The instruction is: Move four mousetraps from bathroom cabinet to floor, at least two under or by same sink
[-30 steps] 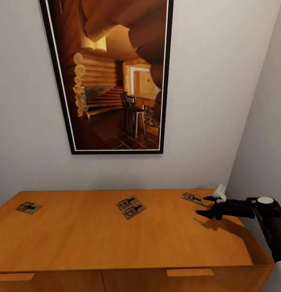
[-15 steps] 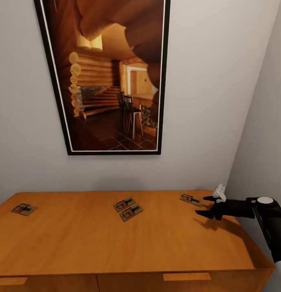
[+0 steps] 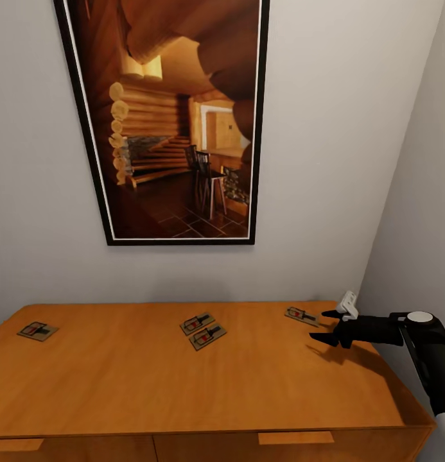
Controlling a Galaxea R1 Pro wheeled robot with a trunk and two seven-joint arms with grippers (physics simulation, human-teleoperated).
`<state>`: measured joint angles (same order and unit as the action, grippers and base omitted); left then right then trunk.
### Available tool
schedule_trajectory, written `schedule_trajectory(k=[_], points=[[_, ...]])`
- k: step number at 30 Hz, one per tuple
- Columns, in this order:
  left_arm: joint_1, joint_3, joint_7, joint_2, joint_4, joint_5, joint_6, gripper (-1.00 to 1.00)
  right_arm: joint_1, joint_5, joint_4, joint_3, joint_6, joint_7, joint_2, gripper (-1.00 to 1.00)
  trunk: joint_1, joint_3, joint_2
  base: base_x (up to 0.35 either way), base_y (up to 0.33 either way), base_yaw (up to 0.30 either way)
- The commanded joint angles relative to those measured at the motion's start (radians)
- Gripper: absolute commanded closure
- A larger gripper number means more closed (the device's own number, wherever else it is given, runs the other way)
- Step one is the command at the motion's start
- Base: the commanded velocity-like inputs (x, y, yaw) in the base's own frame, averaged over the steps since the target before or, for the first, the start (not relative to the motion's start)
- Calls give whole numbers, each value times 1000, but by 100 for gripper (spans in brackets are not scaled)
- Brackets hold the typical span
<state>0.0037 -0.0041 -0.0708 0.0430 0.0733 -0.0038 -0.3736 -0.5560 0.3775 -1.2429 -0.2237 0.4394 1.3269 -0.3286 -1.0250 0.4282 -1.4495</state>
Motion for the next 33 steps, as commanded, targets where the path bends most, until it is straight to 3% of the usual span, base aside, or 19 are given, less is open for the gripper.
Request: schedule_trajectory(k=[1,17,33], points=[[-1,-1,-3,0,2,-1,-5,-100,-1,4,-1,-1,10,6,0,-100,0,1,-1,6,0,0],[-1,-1,-3,0,2,-1,-5,-100,-1,4,-1,0,10,6,0,-100,0,1,-1,141,0,0],[-1,-1,-3,0,2,-1,-5,-100,-1,4,-1,0,10,6,0,-100,0,1,-1,21,0,0]])
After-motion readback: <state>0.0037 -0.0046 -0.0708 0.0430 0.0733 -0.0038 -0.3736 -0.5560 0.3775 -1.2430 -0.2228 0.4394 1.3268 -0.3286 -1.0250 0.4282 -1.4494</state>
